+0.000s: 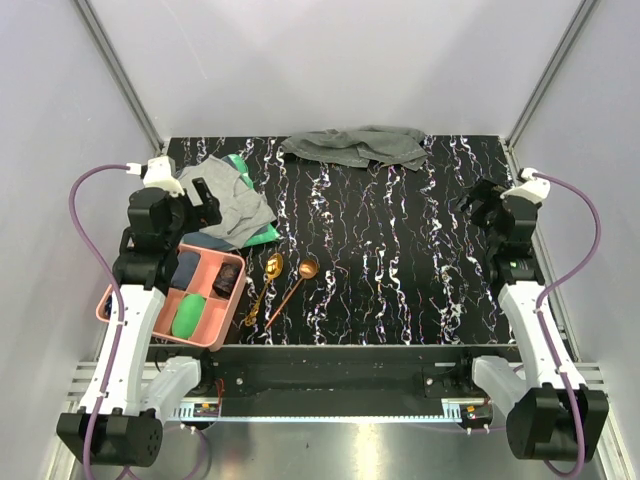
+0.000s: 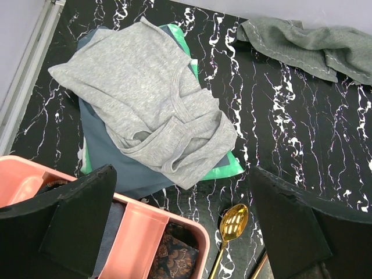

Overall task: Fold the napkin, place the utensils inside, and roll it up
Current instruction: Move the napkin to the centre of the board

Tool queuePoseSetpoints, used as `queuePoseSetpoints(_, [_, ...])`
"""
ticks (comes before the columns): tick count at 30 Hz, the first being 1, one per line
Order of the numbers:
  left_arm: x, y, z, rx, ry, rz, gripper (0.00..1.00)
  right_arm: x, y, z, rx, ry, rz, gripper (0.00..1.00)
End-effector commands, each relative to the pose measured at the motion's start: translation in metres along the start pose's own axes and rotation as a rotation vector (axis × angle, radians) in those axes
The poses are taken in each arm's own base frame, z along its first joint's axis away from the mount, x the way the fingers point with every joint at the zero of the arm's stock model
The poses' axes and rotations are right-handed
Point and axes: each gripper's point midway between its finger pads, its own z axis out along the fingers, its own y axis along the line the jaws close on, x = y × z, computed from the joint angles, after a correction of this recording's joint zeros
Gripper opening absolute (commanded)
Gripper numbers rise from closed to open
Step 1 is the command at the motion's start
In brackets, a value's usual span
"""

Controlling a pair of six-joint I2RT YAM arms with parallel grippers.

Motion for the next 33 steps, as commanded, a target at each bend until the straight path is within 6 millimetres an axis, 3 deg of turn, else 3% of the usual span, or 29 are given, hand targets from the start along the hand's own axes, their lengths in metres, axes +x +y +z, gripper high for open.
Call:
queuePoseSetpoints(1, [-0.021, -0.002, -0.006, 0.002, -0.061, 0.027, 0.99, -0.013, 0.029, 0.003, -0.103, 0.054, 0.008, 1.00])
queuePoseSetpoints(9, [-0.014, -0.016, 0.001, 0.088, -0.037, 0.057, 0.99, -0.012, 0.055, 0.024, -0.195, 0.144, -0.013, 1.00])
queuePoseSetpoints(14, [0.006, -0.028, 0.009, 0.178, -0.006, 0.083, 0.99, -0.002, 0.087, 0.068, -0.287, 0.264, 0.049, 0.99])
queuePoseSetpoints(17, [0.012, -0.030, 0.009, 0.181, 0.002, 0.124, 0.99, 0.014, 0.104, 0.104, -0.318, 0.338, 0.085, 0.96])
queuePoseSetpoints(18, [0.014, -0.029, 0.008, 0.174, 0.003, 0.129, 0.99, 0.023, 0.108, 0.125, -0.315, 0.358, 0.083, 0.95])
queuePoseSetpoints(20, [0.014, -0.028, 0.008, 0.168, 0.002, 0.138, 0.99, 0.031, 0.116, 0.147, -0.320, 0.373, 0.072, 0.94])
queuePoseSetpoints(22, [0.016, -0.028, 0.008, 0.168, 0.009, 0.153, 0.99, 0.044, 0.120, 0.180, -0.322, 0.394, 0.065, 0.93])
queuePoseSetpoints(23, [0.015, -0.027, 0.008, 0.161, 0.004, 0.157, 0.99, 0.055, 0.135, 0.185, -0.350, 0.415, 0.058, 0.92])
queuePoseSetpoints(24, [0.016, -0.025, 0.009, 0.154, 0.008, 0.161, 0.99, 0.067, 0.139, 0.204, -0.347, 0.432, 0.059, 0.91])
queuePoseSetpoints(29, [0.019, -0.017, 0.013, 0.104, 0.022, 0.176, 0.99, 0.110, 0.137, 0.253, -0.244, 0.456, 0.097, 0.88])
queuePoseSetpoints(33, [0.023, -0.015, 0.017, 0.090, 0.039, 0.186, 0.99, 0.139, 0.141, 0.275, -0.206, 0.470, 0.125, 0.88])
